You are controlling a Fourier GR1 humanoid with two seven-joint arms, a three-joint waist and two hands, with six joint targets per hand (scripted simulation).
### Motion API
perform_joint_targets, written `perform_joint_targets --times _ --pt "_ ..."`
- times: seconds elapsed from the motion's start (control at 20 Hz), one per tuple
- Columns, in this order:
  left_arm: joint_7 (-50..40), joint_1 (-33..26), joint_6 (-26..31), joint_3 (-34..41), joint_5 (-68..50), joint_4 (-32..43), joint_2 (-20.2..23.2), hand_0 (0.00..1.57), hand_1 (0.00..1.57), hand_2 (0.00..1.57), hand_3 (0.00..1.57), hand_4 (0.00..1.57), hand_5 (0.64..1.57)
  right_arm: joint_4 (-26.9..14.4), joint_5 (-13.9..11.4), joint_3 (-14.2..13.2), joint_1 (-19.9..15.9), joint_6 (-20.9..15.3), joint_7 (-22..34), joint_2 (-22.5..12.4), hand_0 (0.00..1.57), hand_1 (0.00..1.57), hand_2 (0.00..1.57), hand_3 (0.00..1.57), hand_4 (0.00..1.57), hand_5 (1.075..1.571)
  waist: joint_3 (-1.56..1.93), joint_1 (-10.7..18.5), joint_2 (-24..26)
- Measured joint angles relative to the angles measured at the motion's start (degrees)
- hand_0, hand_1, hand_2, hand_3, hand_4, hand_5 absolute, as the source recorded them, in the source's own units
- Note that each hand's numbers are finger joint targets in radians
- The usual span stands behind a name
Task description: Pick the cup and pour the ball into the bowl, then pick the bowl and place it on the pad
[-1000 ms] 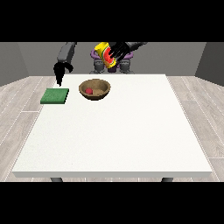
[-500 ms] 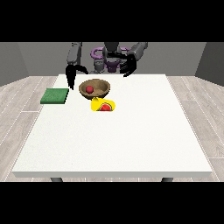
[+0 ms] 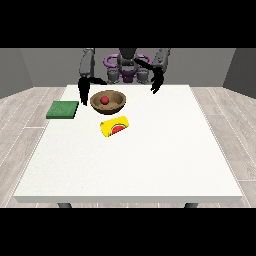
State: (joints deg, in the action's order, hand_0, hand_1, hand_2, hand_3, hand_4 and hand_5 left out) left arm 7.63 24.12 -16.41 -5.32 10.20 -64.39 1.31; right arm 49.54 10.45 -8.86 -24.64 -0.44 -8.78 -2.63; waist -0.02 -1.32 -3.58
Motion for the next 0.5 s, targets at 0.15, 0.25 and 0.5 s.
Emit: perform_joint_targets --times 0.15,0.25,0.5 --pt "-0.20 0.32 1.44 -0.04 -0.36 -1.05 0.10 0.00 0.00 0.00 0.00 0.00 0.749 -2.03 0.60 -1.27 -0.30 -0.26 -1.68 -0.87 0.00 0.00 0.00 0.00 0.00 1.570 0.01 1.73 -0.62" --pt "0.64 0.63 2.19 0.05 -0.32 -1.57 0.13 0.00 0.00 0.00 0.00 0.00 0.752 -3.62 0.58 -1.54 -0.36 -0.65 -3.79 -0.46 0.00 0.00 0.00 0.00 0.00 1.571 0.01 2.62 -1.68" --pt "0.33 0.99 4.49 -0.30 -0.29 -4.91 0.89 0.00 0.00 0.00 0.00 0.00 0.752 -8.51 2.03 -4.03 -1.01 -0.72 -9.63 -0.24 0.21 0.21 0.00 0.00 0.44 1.552 -0.21 5.80 -4.10"
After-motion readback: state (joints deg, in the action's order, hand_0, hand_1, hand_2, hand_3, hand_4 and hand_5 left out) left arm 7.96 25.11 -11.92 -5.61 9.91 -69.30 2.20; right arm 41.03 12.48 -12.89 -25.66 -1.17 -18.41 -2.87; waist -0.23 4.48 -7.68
